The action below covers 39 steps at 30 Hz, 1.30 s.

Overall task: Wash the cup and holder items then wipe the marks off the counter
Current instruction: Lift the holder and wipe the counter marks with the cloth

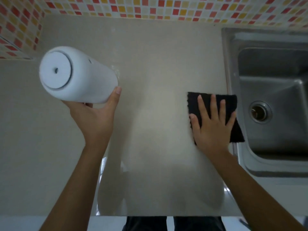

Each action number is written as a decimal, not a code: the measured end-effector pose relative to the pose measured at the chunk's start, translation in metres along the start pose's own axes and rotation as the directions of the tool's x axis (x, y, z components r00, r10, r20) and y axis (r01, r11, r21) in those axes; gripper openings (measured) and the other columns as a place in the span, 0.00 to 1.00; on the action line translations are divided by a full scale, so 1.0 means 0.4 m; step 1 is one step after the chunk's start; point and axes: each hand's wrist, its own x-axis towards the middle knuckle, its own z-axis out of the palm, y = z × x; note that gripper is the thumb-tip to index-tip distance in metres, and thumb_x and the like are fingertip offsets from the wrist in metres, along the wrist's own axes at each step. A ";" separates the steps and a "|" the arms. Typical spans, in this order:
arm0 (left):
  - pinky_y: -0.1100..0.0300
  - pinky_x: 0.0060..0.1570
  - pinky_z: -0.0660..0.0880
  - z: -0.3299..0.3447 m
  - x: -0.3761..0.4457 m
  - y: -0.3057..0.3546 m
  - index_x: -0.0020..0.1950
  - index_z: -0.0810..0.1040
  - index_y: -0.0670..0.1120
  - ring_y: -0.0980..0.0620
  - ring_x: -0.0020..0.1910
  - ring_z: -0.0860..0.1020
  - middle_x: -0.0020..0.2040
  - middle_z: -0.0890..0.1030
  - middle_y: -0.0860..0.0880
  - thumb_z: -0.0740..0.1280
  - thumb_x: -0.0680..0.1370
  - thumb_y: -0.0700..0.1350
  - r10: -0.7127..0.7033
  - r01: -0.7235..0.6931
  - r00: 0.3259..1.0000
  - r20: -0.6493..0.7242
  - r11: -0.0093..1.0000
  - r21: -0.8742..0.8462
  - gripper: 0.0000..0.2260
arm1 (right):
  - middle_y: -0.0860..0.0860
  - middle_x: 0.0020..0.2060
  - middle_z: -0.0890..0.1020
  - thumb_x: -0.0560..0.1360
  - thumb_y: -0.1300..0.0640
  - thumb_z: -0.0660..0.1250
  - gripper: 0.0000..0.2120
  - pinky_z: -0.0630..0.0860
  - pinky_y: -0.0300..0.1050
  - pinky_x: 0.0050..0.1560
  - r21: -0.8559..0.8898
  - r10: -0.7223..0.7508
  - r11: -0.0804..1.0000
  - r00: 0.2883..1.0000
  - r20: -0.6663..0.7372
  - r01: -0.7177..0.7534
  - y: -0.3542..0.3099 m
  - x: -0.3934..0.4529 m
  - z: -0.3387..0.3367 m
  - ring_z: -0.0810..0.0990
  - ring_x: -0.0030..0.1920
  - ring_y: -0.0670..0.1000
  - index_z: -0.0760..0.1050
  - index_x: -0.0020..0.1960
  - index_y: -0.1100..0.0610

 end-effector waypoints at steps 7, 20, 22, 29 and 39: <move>0.53 0.64 0.74 0.028 0.028 0.001 0.69 0.62 0.42 0.56 0.65 0.74 0.65 0.73 0.51 0.79 0.68 0.52 0.013 -0.014 0.998 0.058 1.000 0.011 0.38 | 0.54 0.78 0.56 0.78 0.39 0.55 0.30 0.51 0.74 0.69 0.109 -0.237 0.967 0.970 0.051 0.230 -0.266 -0.256 0.007 0.53 0.77 0.63 0.56 0.78 0.45; 0.57 0.63 0.74 0.101 -0.035 -0.004 0.69 0.63 0.44 0.58 0.65 0.74 0.65 0.74 0.54 0.79 0.67 0.52 0.051 -0.063 0.981 0.186 0.996 0.057 0.38 | 0.51 0.79 0.45 0.81 0.38 0.40 0.30 0.36 0.68 0.71 0.107 -0.128 0.988 0.985 0.118 0.115 -0.307 0.578 -0.035 0.41 0.78 0.59 0.41 0.79 0.48; 0.56 0.63 0.75 0.106 -0.055 -0.012 0.71 0.63 0.42 0.60 0.65 0.74 0.65 0.74 0.53 0.79 0.67 0.52 0.033 -0.049 0.979 0.202 0.996 0.073 0.39 | 0.51 0.79 0.47 0.81 0.39 0.41 0.30 0.36 0.65 0.73 0.126 -0.105 0.987 0.991 0.081 0.095 -0.272 0.515 -0.025 0.42 0.78 0.58 0.43 0.79 0.49; 0.58 0.64 0.74 0.169 -0.103 -0.017 0.74 0.60 0.43 0.63 0.64 0.73 0.67 0.73 0.54 0.80 0.64 0.56 -0.096 0.073 0.955 0.281 0.993 0.089 0.46 | 0.54 0.78 0.53 0.81 0.40 0.45 0.30 0.48 0.64 0.74 0.084 -0.056 0.995 0.998 0.022 0.054 -0.041 -0.069 -0.013 0.49 0.78 0.59 0.49 0.79 0.51; 0.82 0.52 0.65 0.219 -0.170 -0.027 0.71 0.58 0.53 0.78 0.56 0.69 0.63 0.71 0.59 0.81 0.63 0.51 -0.115 0.039 0.896 0.430 0.983 0.180 0.44 | 0.56 0.77 0.57 0.82 0.43 0.44 0.29 0.47 0.59 0.75 0.047 0.049 0.998 0.996 -0.070 -0.046 0.054 0.149 -0.013 0.53 0.77 0.58 0.53 0.79 0.55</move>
